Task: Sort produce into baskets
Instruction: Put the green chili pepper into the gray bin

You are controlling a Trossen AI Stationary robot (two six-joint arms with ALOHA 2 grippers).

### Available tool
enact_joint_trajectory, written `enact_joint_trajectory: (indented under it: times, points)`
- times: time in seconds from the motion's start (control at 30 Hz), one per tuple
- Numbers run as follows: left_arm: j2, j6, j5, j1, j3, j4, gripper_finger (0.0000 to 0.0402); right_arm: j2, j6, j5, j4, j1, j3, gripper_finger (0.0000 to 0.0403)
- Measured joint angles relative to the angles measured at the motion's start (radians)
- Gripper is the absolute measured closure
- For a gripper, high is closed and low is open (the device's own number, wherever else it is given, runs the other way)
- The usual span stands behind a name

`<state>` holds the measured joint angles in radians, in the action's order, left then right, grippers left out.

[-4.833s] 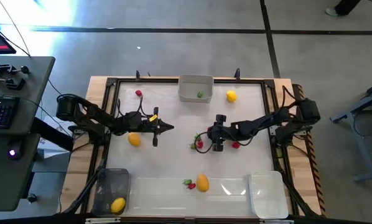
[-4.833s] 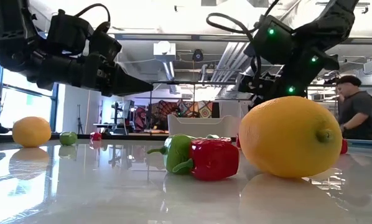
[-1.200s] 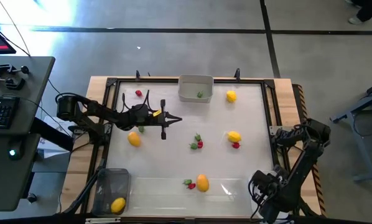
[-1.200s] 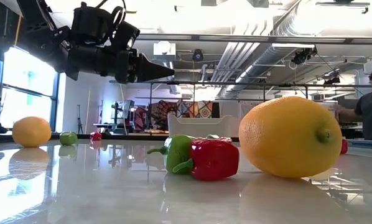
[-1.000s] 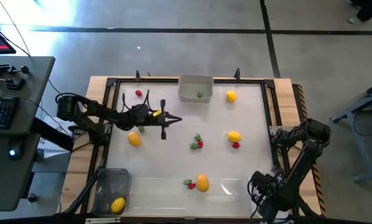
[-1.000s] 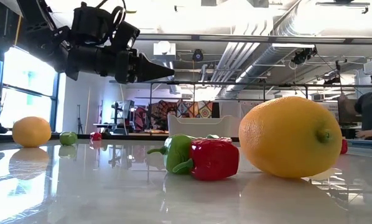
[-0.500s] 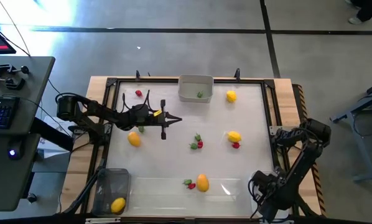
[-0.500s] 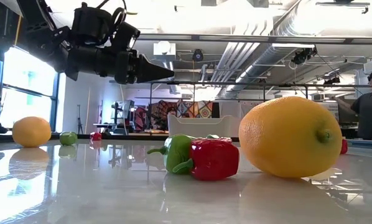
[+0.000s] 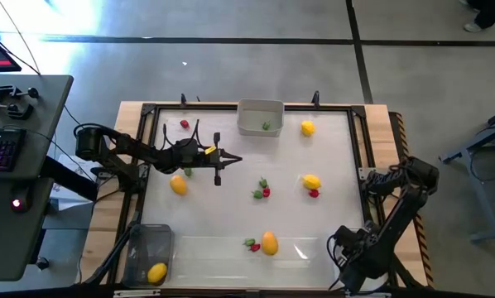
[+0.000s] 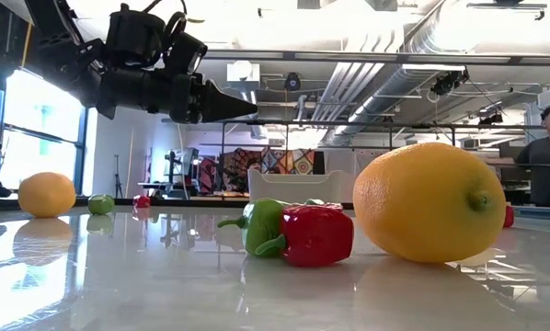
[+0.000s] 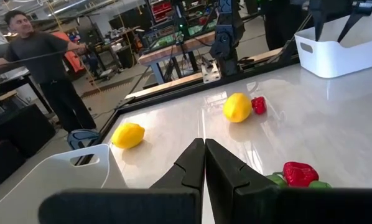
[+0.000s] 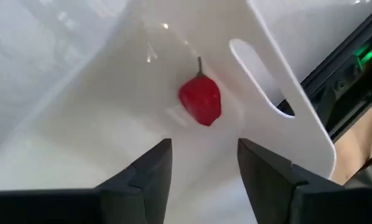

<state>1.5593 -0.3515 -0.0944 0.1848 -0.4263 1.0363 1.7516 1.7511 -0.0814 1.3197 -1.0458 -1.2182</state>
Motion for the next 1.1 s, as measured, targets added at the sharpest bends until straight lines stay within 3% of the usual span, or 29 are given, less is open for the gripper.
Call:
enact_joint_trajectory:
  times: [0.17,0.43,0.77,1.1]
  points:
    - [0.000,0.032,0.000,0.000,0.000,-0.004,0.0401,-0.021,0.028,0.097,0.048,0.006,-0.077,0.0274]
    - [0.000,0.036,0.000,-0.004,0.001,-0.051,0.0401,-0.129,-0.064,0.232,0.072,0.059,-0.043,0.0395]
    - [0.000,0.060,0.000,-0.003,0.001,-0.059,0.0401,-0.303,-0.320,0.460,0.015,0.216,0.120,0.0399]
    - [0.000,0.080,-0.050,0.012,-0.029,-0.053,0.0401,-0.482,-0.731,0.538,-0.423,0.519,0.414,0.0402]
